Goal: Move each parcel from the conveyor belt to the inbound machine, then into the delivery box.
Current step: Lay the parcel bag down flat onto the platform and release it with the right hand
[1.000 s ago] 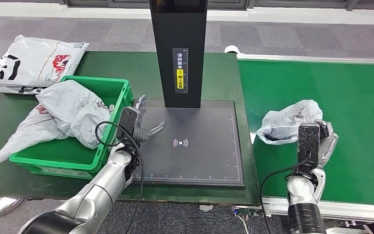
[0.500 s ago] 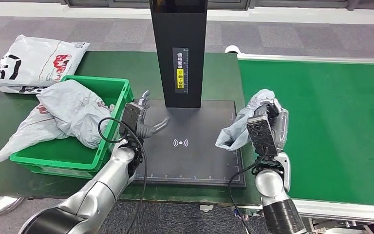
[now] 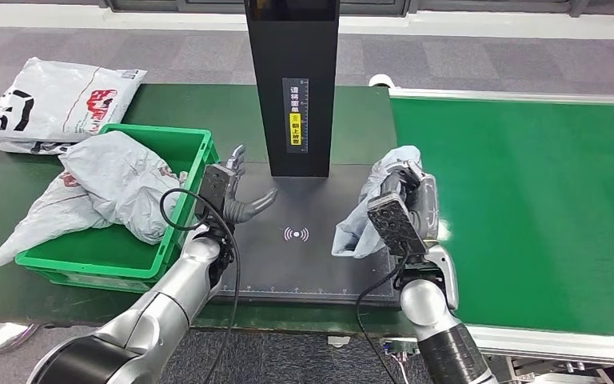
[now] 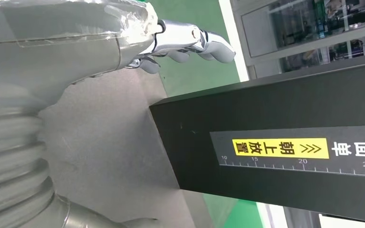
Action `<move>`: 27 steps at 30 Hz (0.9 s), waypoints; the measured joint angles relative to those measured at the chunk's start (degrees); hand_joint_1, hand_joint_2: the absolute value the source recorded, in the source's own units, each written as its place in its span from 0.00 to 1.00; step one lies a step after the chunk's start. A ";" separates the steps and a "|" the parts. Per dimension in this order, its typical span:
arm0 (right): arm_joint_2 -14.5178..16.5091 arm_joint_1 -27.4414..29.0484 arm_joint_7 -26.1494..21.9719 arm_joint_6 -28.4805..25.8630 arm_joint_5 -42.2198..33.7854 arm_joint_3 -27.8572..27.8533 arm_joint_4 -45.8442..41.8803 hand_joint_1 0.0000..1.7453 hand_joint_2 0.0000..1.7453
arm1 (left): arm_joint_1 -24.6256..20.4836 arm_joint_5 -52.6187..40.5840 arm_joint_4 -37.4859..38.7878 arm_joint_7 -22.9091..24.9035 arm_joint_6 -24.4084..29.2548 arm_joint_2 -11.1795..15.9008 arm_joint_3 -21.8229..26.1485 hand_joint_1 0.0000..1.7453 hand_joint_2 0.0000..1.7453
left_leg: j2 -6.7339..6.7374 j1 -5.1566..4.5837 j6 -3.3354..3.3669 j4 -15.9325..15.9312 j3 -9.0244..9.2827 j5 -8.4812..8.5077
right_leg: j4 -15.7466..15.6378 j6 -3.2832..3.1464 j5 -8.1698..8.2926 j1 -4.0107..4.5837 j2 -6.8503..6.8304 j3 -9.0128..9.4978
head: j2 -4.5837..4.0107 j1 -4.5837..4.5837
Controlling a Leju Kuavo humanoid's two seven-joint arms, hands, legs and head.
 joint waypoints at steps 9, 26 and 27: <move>0.07 -0.19 0.29 0.34 0.03 0.86 0.02 1.00 1.00 | -0.11 0.02 0.07 0.08 -0.09 0.00 0.00 0.00 1.00 | 0.00 0.00 0.00 0.00 -0.03 0.00 | 0.00 0.00 0.00 -0.01 0.00 -0.02 | 0.00 0.01; 1.26 -2.32 6.08 7.61 1.93 16.37 12.87 0.00 1.00 | -0.19 0.96 -0.51 0.73 2.65 0.15 0.00 0.00 1.00 | -0.07 0.00 -0.14 -0.01 -0.09 0.02 | 0.07 -0.09 -0.06 0.04 -0.04 -0.10 | 0.00 0.01; 1.20 -2.17 5.91 7.43 1.75 16.37 12.87 0.00 1.00 | -0.18 1.00 -0.59 0.68 2.73 0.21 0.00 0.00 1.00 | -0.07 0.00 -0.14 -0.01 -0.09 0.02 | 0.07 -0.09 -0.06 0.04 -0.04 -0.10 | 0.00 0.01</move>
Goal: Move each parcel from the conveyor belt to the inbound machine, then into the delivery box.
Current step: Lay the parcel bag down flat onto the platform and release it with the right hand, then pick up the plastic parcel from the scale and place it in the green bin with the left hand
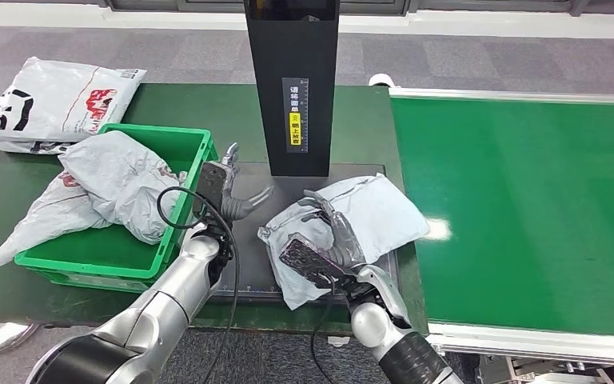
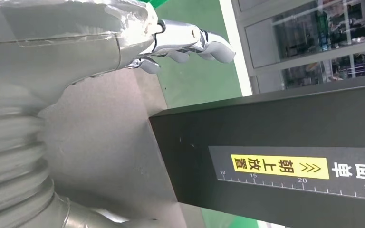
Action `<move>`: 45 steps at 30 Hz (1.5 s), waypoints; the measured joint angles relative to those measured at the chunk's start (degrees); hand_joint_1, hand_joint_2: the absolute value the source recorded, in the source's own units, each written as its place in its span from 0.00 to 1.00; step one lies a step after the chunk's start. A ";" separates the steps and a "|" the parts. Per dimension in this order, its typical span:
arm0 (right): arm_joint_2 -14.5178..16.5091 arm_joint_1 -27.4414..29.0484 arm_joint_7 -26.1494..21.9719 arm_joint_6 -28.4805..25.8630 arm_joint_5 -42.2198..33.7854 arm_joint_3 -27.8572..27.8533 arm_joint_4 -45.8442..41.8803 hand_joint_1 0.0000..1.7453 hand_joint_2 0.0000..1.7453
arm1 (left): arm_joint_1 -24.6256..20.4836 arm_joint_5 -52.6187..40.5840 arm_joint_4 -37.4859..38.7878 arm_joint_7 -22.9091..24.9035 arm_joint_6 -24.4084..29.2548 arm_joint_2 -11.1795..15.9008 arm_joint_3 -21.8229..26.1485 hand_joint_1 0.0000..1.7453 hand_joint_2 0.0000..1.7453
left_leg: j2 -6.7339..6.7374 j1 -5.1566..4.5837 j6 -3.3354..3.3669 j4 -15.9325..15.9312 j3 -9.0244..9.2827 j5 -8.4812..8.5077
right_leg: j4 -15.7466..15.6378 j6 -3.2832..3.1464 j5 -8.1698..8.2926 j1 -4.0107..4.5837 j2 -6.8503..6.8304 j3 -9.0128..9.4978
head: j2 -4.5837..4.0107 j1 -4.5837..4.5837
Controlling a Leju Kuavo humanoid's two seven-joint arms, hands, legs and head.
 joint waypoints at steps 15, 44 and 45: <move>-0.49 1.08 -6.20 -2.13 -4.43 -0.36 -0.32 0.00 1.00 | 0.26 0.09 -1.44 -1.20 1.28 0.94 0.00 0.00 1.00 | 0.01 0.00 -0.01 0.00 0.00 0.00 | 0.01 0.00 0.00 0.02 0.01 -0.01 | 0.00 0.00; -0.52 1.18 -14.68 -6.07 -13.15 -4.32 -1.49 0.00 1.00 | 0.34 0.71 -2.87 -2.94 2.81 0.99 0.02 0.00 1.00 | 0.03 -0.01 -0.01 0.00 0.01 0.00 | 0.01 0.00 0.00 0.02 0.03 -0.02 | 0.00 0.00; -0.52 1.18 -14.68 -6.07 -13.15 -4.33 -1.49 0.00 1.00 | 0.34 0.72 -2.88 -2.94 2.81 0.99 0.02 0.00 1.00 | 0.03 -0.01 -0.01 0.00 0.01 0.00 | 0.01 0.00 0.00 0.02 0.03 -0.02 | 0.00 0.00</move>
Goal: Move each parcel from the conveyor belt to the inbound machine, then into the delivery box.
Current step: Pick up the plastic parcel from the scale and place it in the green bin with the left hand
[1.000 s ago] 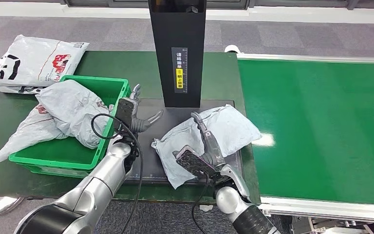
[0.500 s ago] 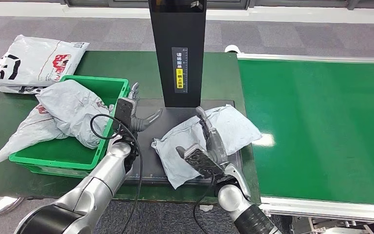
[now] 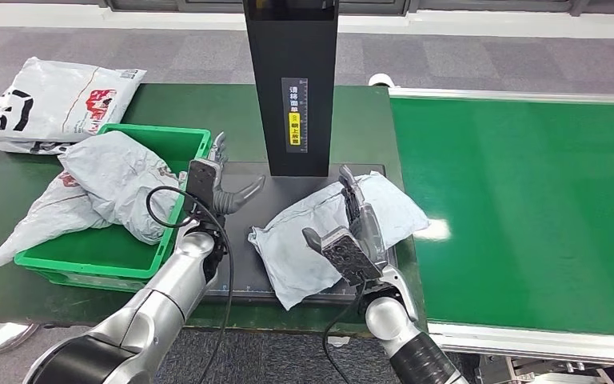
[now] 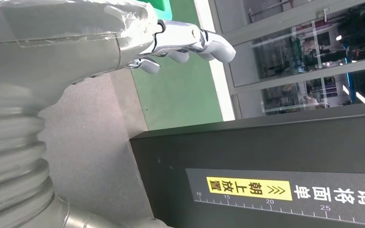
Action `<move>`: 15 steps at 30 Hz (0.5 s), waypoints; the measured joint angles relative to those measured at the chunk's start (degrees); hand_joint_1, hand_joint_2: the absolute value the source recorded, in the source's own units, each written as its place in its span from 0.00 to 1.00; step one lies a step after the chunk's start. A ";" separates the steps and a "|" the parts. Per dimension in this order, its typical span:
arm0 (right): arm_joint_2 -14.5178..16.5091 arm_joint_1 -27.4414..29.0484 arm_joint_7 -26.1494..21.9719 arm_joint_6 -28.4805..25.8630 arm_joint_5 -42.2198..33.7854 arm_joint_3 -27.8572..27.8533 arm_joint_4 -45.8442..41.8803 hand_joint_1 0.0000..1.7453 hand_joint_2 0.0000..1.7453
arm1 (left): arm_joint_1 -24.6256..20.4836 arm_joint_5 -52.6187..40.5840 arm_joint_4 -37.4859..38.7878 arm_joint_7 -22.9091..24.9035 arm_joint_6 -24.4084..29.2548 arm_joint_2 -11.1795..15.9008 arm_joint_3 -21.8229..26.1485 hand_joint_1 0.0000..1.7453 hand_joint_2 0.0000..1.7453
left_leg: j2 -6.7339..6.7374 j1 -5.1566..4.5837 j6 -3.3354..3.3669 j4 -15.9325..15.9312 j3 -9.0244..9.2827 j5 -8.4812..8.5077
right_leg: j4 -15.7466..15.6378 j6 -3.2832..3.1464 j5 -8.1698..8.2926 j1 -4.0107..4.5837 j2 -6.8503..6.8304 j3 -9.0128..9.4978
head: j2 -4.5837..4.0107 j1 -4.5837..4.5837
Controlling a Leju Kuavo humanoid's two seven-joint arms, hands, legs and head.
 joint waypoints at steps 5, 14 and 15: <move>0.02 0.00 0.00 0.00 0.00 -0.01 0.00 0.00 1.00 | 0.00 0.02 -0.03 0.00 0.00 0.00 0.00 0.00 1.00 | 0.00 0.00 0.00 0.00 0.00 0.00 | 0.00 0.00 0.00 0.00 0.00 0.00 | 0.00 0.00; -0.68 0.01 -1.72 -6.26 -3.50 -1.97 -0.26 0.00 1.00 | 0.47 -7.45 -0.05 1.04 -5.89 0.09 -1.64 0.00 1.00 | 0.00 -0.05 0.01 0.02 0.02 0.00 | -0.04 0.01 0.00 -0.06 -0.01 -0.06 | 0.00 -0.01; -1.03 -0.02 -2.79 -10.15 -5.41 -3.94 -0.45 0.00 1.00 | 0.91 -13.01 0.01 1.56 -9.44 0.31 -3.41 0.00 1.00 | -0.08 -0.09 0.02 0.02 0.03 0.00 | -0.04 0.03 -0.02 -0.11 -0.09 -0.02 | 0.00 -0.02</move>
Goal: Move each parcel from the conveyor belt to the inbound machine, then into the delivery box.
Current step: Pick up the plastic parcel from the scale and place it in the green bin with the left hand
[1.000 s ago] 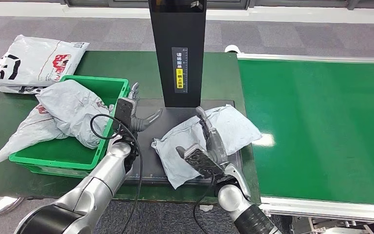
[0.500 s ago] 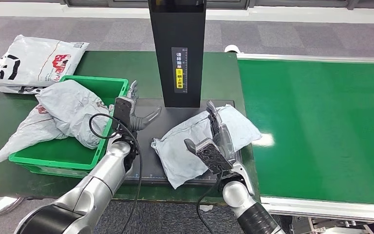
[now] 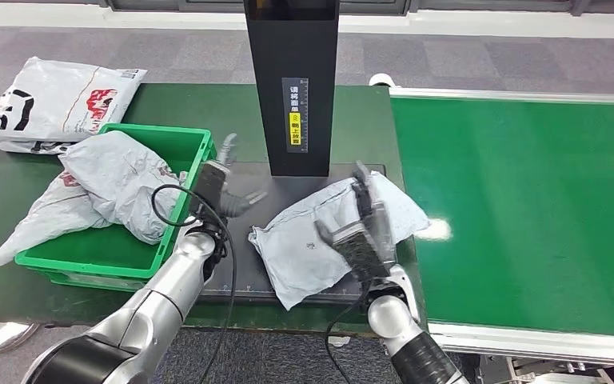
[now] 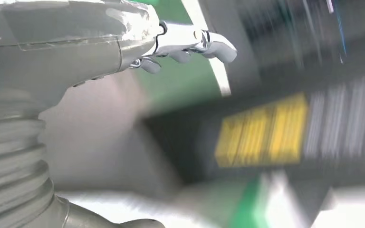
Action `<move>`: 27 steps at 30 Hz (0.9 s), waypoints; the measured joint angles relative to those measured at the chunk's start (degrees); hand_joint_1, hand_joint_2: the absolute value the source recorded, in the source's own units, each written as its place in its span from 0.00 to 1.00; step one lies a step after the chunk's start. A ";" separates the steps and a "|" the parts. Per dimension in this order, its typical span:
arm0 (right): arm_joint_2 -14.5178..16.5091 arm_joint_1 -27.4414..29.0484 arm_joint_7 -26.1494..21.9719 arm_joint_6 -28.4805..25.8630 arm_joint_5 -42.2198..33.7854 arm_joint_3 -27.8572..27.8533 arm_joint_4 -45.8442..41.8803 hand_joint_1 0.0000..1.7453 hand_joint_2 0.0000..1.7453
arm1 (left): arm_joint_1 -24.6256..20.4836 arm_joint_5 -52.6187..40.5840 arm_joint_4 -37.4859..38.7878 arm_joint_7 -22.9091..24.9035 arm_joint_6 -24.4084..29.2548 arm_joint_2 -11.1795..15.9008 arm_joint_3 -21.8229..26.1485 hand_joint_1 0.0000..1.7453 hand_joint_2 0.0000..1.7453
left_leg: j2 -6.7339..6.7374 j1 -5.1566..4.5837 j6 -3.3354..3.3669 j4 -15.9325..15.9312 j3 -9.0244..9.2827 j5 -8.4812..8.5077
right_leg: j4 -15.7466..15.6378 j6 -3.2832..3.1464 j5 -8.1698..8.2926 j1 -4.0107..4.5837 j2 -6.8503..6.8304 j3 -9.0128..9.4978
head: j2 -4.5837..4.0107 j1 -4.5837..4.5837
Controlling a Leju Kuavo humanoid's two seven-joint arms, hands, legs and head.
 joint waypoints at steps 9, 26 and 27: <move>-0.89 2.91 -2.08 -4.51 -0.96 -15.63 -3.47 0.00 1.00 | 1.21 -20.74 4.20 6.74 -8.55 1.67 -15.13 0.00 1.00 | 0.40 -0.20 0.22 0.00 0.02 -0.18 | 0.02 0.10 0.06 -0.22 0.30 -0.05 | 0.00 0.02; -0.03 7.56 -0.31 -0.61 1.99 -21.02 -10.63 0.00 1.00 | -1.71 -32.99 8.31 16.11 0.07 1.95 -18.78 1.00 1.00 | 0.43 -0.19 0.16 -0.03 0.27 -0.12 | 0.11 0.01 0.03 -0.13 0.29 0.15 | 0.00 0.02; -0.02 7.74 -0.31 -0.58 2.04 -21.11 -10.82 0.00 1.00 | -1.81 -33.19 8.35 16.20 0.34 1.96 -18.78 1.00 1.00 | 0.43 -0.19 0.16 -0.02 0.27 -0.12 | 0.11 0.01 0.03 -0.13 0.28 0.16 | 0.00 0.02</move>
